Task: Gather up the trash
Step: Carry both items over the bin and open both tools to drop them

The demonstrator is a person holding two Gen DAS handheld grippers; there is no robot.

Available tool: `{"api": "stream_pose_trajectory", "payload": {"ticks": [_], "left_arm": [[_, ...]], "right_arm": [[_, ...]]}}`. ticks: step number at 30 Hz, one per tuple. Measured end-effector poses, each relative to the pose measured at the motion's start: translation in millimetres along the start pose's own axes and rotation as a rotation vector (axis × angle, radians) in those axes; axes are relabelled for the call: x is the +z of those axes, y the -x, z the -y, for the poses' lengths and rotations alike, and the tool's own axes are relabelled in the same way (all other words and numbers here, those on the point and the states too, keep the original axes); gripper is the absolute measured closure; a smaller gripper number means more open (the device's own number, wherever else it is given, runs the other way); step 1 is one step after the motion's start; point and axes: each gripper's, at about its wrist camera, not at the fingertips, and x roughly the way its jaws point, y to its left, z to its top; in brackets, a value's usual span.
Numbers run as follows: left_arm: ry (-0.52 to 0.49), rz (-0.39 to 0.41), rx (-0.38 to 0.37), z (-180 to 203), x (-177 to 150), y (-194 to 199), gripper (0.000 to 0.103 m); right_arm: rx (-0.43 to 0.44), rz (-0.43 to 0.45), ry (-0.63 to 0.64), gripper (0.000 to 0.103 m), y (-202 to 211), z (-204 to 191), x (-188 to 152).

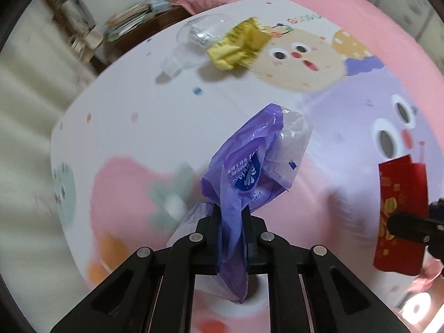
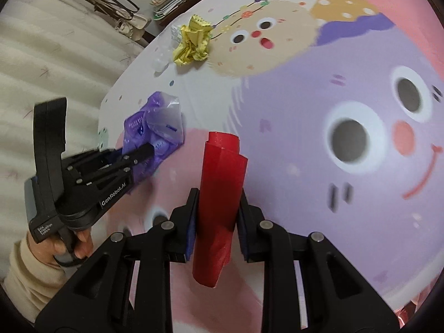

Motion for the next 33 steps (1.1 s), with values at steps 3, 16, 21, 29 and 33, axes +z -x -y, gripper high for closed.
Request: {"api": "stream_pose_trajectory", "payload": {"ticks": [3, 16, 21, 29, 33], "left_arm": [[0.075, 0.021, -0.010, 32, -42, 28, 0.094], [0.309, 0.070, -0.092, 174, -222, 119, 0.094], [0.320, 0.039, -0.122, 224, -276, 131, 0.094], [0.321, -0.032, -0.106, 275, -336, 100, 0.094], [0.325, -0.083, -0.114, 293, -366, 56, 0.094]], "right_arm": [[0.013, -0.002, 0.029, 0.082, 24, 17, -20], [0.049, -0.044, 0.195, 0.082, 127, 109, -140], [0.042, -0.096, 0.202, 0.082, 144, 150, -191], [0.034, -0.202, 0.166, 0.082, 112, 199, -262], [0.023, -0.235, 0.169, 0.082, 74, 215, -288]]}}
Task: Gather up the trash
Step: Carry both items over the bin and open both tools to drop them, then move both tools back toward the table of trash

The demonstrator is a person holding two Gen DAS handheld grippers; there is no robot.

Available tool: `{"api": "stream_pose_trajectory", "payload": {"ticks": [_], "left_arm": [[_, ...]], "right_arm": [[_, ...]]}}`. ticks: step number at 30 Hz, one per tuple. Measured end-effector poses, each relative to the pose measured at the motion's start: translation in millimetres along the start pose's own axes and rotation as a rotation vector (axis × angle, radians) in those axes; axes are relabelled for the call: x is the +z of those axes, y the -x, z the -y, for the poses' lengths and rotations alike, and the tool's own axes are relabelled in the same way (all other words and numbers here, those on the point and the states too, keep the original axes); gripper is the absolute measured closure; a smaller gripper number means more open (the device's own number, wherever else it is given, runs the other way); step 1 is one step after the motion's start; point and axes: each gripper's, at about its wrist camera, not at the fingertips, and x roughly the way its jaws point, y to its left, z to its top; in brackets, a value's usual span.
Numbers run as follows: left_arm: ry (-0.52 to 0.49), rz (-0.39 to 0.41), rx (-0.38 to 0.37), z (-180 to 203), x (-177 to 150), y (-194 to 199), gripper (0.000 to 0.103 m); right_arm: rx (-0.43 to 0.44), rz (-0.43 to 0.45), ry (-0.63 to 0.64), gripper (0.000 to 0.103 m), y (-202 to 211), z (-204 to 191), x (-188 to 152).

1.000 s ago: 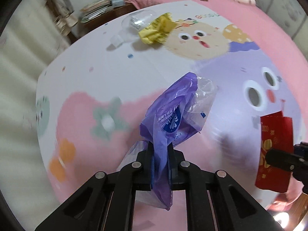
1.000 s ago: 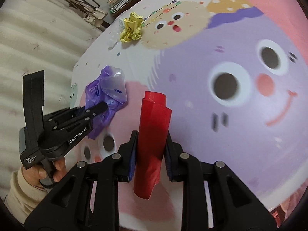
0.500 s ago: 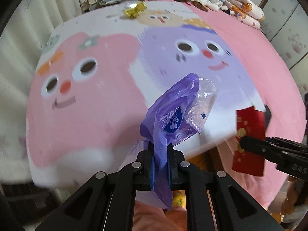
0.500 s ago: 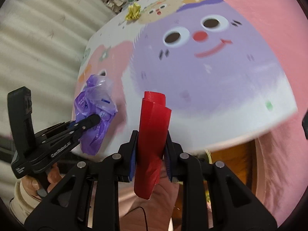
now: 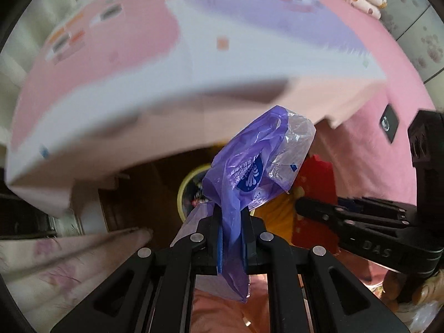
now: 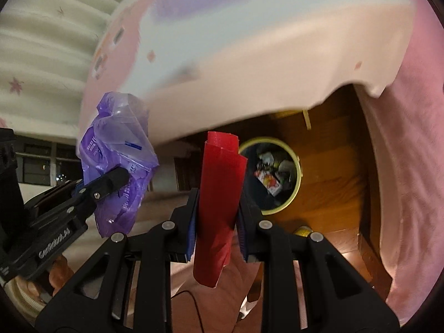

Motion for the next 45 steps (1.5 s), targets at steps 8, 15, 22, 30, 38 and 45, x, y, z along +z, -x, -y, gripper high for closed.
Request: {"api": "stream_pose_trajectory", "payload": {"ticks": [8, 15, 22, 30, 38, 45], "left_arm": [[0.085, -0.095, -0.023, -10, -43, -122, 0.094], [0.117, -0.150, -0.016, -22, -66, -214, 0.084], [0.175, -0.166, -0.015, -39, -80, -249, 0.044], [0.220, -0.164, 0.031, -92, -71, -244, 0.029], [0.247, -0.076, 0.076, -102, -61, -168, 0.029], [0.228, 0.017, 0.081, -80, -44, -59, 0.029]], "right_arm": [[-0.076, -0.063, -0.036, 0.082, -120, 39, -18], [-0.105, -0.097, -0.106, 0.081, -209, 80, -24], [-0.141, -0.110, -0.121, 0.067, -261, 100, -22], [-0.152, -0.094, -0.112, 0.052, -267, 95, -18], [-0.156, -0.062, -0.072, 0.050, -223, 71, -16], [-0.143, -0.006, -0.052, 0.050, -144, 33, -16]]}}
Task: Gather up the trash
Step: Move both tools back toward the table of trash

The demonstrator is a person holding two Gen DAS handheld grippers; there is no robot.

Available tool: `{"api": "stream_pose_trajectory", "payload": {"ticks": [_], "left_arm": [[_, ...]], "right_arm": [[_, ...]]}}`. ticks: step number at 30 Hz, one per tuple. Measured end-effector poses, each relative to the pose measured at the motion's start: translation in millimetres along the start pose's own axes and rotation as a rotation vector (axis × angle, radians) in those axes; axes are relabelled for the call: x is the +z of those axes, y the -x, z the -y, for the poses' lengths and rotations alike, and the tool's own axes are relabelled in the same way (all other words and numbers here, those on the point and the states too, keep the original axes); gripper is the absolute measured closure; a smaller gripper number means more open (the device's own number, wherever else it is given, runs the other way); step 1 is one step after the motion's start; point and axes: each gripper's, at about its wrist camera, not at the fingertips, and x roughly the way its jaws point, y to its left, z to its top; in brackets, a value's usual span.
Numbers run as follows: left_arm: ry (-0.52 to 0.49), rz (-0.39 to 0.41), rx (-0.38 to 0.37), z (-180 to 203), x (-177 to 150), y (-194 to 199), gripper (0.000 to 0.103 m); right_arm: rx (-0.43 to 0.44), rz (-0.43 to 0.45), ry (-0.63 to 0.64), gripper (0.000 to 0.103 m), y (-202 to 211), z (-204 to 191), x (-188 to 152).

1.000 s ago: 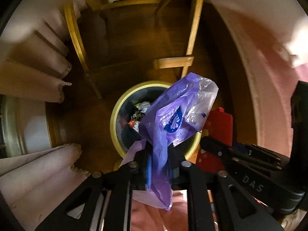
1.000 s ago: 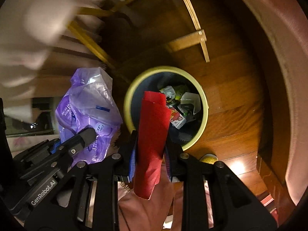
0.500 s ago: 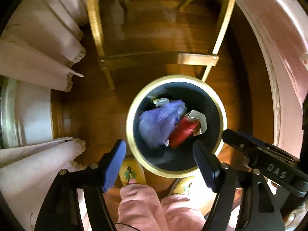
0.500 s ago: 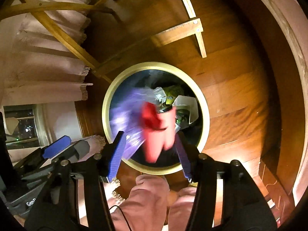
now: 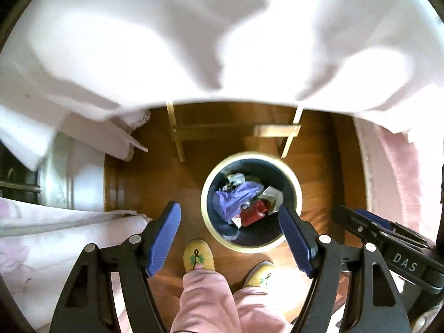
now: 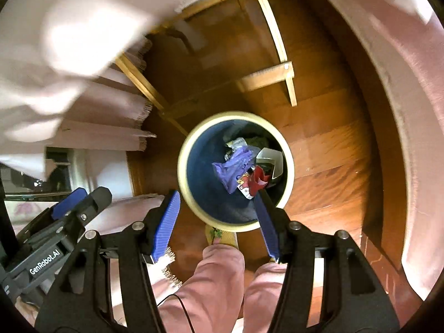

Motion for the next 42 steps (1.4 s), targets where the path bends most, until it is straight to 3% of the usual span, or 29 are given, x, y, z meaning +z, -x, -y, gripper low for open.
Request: {"api": "stream_pose_trajectory", "payload": {"ticks": [12, 21, 32, 35, 42], "left_arm": [[-0.042, 0.154, -0.012, 21, 17, 199, 0.028], [-0.075, 0.281, 0.040, 35, 30, 317, 0.028], [-0.062, 0.397, 0.104, 42, 79, 401, 0.028], [-0.052, 0.420, 0.137, 41, 99, 410, 0.029], [-0.092, 0.437, 0.138, 38, 167, 408, 0.029]], "right_arm": [[0.059, 0.138, 0.092, 0.050, 183, -56, -6], [0.124, 0.244, 0.120, 0.050, 281, -67, -2], [0.167, 0.366, 0.206, 0.050, 354, -84, 25], [0.176, 0.400, 0.219, 0.050, 369, -93, 41], [0.173, 0.455, 0.231, 0.050, 392, -118, 93]]}}
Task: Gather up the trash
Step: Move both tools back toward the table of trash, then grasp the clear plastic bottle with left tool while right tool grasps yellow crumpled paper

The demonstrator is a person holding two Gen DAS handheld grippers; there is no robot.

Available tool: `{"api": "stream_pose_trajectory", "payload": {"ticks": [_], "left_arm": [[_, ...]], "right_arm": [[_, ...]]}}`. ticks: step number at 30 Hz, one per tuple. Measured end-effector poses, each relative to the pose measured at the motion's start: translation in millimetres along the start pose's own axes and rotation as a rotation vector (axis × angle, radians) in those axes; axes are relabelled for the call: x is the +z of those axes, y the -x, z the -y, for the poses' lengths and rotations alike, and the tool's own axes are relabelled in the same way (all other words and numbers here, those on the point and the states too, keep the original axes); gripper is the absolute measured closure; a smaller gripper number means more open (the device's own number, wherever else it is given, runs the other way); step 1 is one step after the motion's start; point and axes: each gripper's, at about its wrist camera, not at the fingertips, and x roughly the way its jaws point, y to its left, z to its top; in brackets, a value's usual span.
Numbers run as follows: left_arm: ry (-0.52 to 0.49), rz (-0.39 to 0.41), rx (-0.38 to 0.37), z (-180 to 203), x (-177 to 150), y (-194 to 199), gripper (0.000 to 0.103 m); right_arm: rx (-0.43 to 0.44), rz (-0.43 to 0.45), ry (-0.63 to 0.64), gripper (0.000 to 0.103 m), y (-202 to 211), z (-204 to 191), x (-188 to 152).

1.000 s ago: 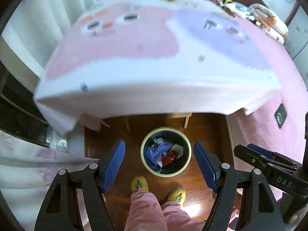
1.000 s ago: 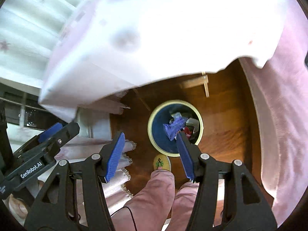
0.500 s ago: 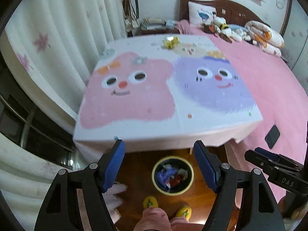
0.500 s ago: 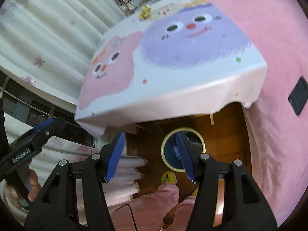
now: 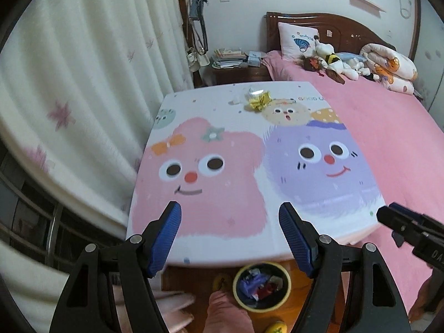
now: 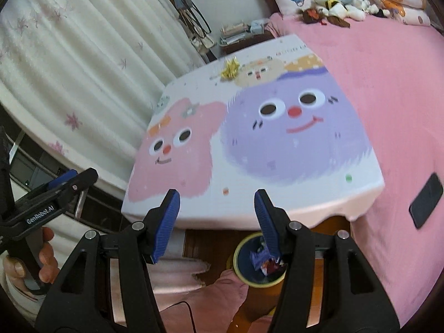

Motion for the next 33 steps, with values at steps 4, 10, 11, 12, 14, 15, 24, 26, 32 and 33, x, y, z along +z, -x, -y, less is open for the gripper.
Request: {"api": "stream_pose_trajectory", "payload": {"ticks": [4, 10, 11, 12, 14, 15, 24, 26, 32, 33], "left_arm": [[-0.034, 0.003, -0.015, -7, 43, -36, 0.029], [-0.109, -0.024, -0.095, -34, 138, -126, 0.029], [-0.120, -0.034, -0.100, -39, 154, -141, 0.029], [-0.132, -0.048, -0.116, -46, 176, -162, 0.029], [-0.150, -0.063, -0.152, -54, 209, -190, 0.029], [-0.167, -0.066, -0.167, -58, 227, -206, 0.029], [-0.318, -0.099, -0.240, -65, 350, -353, 0.029], [-0.351, -0.108, -0.256, -62, 365, -383, 0.029], [-0.396, -0.176, -0.323, -48, 372, -445, 0.029], [-0.400, -0.182, -0.332, -44, 369, -451, 0.028]], "right_arm": [[-0.019, 0.031, 0.012, 0.050, -22, -10, 47], [-0.069, 0.063, -0.023, 0.050, -82, -21, 131], [-0.082, 0.065, -0.032, 0.050, -92, -21, 142], [-0.095, 0.066, -0.050, 0.050, -105, -21, 158], [-0.103, 0.060, -0.104, 0.050, -133, -19, 187], [-0.106, 0.056, -0.131, 0.050, -150, -19, 204], [-0.206, -0.012, -0.193, 0.050, -314, -18, 306], [-0.222, -0.040, -0.213, 0.050, -351, -10, 316], [-0.252, -0.101, -0.301, 0.050, -434, 19, 324], [-0.257, -0.102, -0.314, 0.050, -443, 24, 324]]}}
